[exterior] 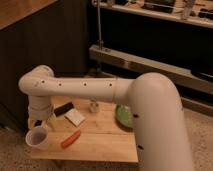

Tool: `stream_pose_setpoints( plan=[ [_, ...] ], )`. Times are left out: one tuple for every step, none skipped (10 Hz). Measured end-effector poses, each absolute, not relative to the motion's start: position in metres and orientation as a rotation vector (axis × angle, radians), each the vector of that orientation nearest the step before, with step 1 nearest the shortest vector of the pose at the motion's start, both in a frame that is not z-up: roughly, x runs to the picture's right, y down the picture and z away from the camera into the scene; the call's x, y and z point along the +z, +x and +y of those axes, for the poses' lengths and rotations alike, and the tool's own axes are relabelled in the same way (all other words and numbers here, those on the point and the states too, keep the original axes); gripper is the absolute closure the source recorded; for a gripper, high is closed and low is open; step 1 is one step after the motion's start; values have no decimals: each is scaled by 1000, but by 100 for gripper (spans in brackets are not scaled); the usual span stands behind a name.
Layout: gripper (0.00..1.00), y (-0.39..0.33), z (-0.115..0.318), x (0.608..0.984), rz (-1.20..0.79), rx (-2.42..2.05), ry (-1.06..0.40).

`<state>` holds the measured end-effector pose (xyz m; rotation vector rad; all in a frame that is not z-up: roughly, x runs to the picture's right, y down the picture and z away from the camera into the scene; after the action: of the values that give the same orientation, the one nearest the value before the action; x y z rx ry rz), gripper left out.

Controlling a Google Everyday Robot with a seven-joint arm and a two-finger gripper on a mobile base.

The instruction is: Pick up the ceramic cup

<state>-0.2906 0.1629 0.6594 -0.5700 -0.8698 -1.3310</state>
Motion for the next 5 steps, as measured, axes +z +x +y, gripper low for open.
stream_pose_setpoints(
  plan=[
    [35,-290,160,668,-872,-1329,-569],
    [35,-290,159,672,-870,-1328,-570],
    [35,-290,164,675,-872,-1331,-571],
    [35,-292,170,673,-872,-1332,-571],
    [35,-293,173,673,-873,-1331,-571]
  ],
)
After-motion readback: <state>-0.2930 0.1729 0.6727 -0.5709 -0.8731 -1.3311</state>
